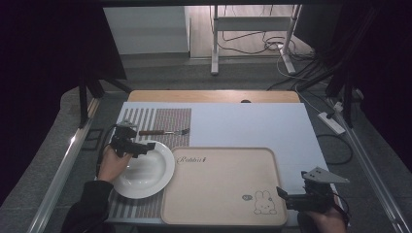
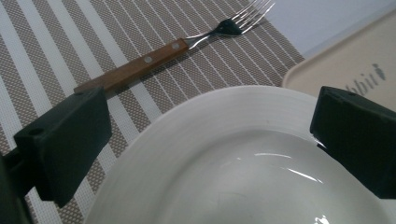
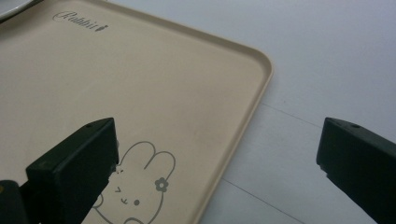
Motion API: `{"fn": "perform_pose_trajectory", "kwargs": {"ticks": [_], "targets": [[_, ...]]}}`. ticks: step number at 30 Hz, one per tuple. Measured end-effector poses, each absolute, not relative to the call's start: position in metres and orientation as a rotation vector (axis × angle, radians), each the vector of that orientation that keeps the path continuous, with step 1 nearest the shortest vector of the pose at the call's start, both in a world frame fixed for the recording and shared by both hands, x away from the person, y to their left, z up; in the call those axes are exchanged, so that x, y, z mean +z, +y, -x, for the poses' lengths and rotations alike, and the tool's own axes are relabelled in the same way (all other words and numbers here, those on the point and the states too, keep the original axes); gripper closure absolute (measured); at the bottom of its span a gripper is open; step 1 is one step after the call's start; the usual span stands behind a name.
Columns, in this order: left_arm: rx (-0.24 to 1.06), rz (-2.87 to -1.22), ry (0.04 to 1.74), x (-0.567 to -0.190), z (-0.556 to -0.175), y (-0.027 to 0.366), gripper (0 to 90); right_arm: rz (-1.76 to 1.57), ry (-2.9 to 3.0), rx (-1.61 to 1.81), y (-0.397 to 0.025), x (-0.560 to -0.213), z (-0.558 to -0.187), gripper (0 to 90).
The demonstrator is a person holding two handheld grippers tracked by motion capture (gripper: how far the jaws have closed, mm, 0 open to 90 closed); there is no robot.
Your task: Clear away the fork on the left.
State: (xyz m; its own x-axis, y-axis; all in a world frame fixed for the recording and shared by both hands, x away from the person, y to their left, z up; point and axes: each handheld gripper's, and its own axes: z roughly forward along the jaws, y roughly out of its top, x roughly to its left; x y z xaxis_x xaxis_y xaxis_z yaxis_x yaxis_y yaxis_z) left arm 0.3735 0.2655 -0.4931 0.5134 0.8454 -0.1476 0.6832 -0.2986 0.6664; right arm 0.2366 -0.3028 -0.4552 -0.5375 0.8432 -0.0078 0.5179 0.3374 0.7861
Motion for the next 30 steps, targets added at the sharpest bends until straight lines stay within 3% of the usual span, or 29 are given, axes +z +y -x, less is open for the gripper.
{"fn": "perform_pose_trajectory", "kwargs": {"ticks": [27,30], "targets": [[0.281,-2.091,1.321,-0.506,-0.434,0.266,0.0,-1.186,2.212,1.053,-0.302,-0.456,-0.237,0.0],[0.290,-2.110,1.330,-0.507,-0.440,0.267,7.7,-1.187,2.217,1.052,-0.302,-0.456,-0.238,0.0]]}}
